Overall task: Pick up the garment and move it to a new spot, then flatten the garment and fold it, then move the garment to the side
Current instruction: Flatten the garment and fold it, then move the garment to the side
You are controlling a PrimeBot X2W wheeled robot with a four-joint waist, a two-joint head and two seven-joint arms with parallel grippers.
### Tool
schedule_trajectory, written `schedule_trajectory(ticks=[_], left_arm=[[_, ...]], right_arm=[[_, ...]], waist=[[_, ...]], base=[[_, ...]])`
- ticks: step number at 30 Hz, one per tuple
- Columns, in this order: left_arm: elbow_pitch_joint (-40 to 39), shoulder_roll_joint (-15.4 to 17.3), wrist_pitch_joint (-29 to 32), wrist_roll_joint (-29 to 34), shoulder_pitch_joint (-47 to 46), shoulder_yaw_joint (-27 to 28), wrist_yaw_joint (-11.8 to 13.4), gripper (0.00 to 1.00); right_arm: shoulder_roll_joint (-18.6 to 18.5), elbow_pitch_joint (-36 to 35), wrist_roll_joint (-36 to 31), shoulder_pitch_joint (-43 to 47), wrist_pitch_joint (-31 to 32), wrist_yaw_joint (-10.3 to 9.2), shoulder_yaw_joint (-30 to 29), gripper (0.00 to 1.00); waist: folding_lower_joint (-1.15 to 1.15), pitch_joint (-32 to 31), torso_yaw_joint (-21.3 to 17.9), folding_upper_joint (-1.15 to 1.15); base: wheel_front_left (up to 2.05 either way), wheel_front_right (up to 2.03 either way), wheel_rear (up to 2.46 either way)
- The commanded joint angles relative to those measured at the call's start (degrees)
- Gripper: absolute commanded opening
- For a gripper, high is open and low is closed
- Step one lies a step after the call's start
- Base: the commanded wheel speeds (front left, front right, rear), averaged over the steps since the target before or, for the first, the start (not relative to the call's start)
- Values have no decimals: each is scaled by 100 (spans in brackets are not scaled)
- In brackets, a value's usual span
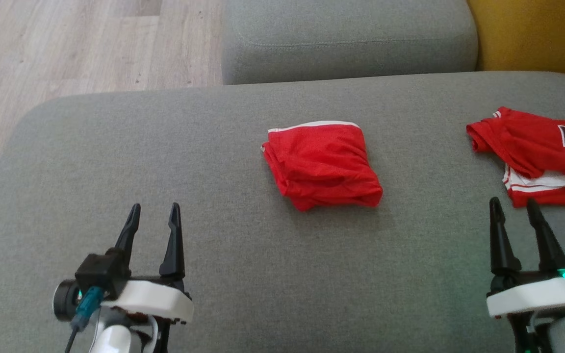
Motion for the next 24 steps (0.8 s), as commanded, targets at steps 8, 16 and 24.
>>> schedule_trajectory(ticks=[8, 16, 24], left_arm=[[-135, 16, -45, 67, -218, 190, -4, 100], [-187, 16, -45, 56, -243, 63, 14, 100], [-241, 16, -45, -10, -350, -174, 28, 100]], right_arm=[[-14, -4, -89, -151, -62, 42, 162, 100], [-4, 285, 169, -457, 188, 42, 432, 100], [-196, 961, 744, -1880, 1067, 42, 882, 100]], waist=[[0, -3, 3, 0], [0, 46, 57, 0], [0, 317, 414, 0]], base=[[0, 0, 0], [0, 0, 0], [0, 0, 0]])
